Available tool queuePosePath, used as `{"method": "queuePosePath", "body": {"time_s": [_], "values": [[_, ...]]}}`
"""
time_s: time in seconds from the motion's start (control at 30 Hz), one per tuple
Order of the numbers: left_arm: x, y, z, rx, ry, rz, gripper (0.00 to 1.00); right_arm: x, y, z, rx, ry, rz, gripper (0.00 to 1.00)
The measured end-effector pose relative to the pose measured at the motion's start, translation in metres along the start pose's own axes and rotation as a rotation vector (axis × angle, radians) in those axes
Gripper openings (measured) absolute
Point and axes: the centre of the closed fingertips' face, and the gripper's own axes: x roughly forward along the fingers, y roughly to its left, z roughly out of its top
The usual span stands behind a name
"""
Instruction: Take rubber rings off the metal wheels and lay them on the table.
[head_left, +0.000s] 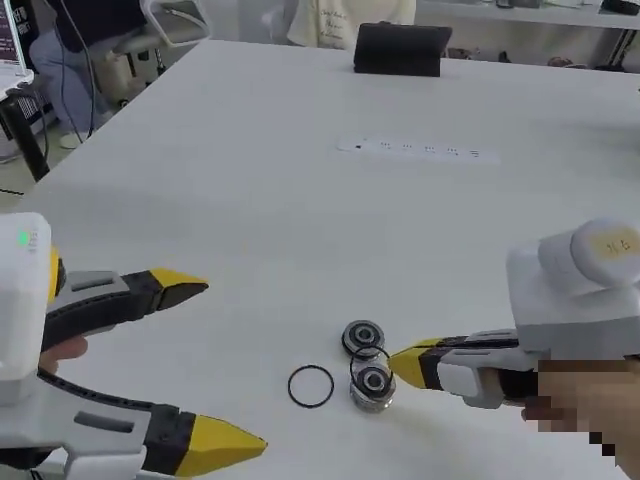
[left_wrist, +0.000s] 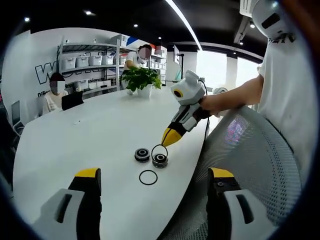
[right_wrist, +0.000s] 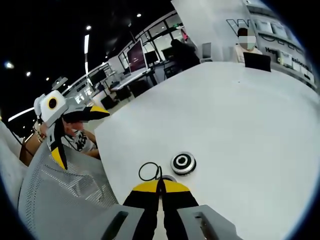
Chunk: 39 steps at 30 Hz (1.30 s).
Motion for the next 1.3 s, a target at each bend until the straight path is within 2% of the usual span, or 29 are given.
{"method": "queuePosePath", "body": {"time_s": [0.47,0.73,1.3], "values": [[0.004,0.001,-0.007,-0.046,-0.009,0.018,0.88,-0.003,-0.001,0.006,0.017,-0.03,0.0,0.0],[0.006,-0.003,-0.01,-0.05,0.002,0.005,0.87,-0.006,0.0,0.011,0.021,-0.05,-0.002,0.0],[0.006,-0.003,-0.013,-0.06,0.014,0.006,0.86,-0.009,0.003,0.019,0.02,-0.081,0.007,0.0]]}}
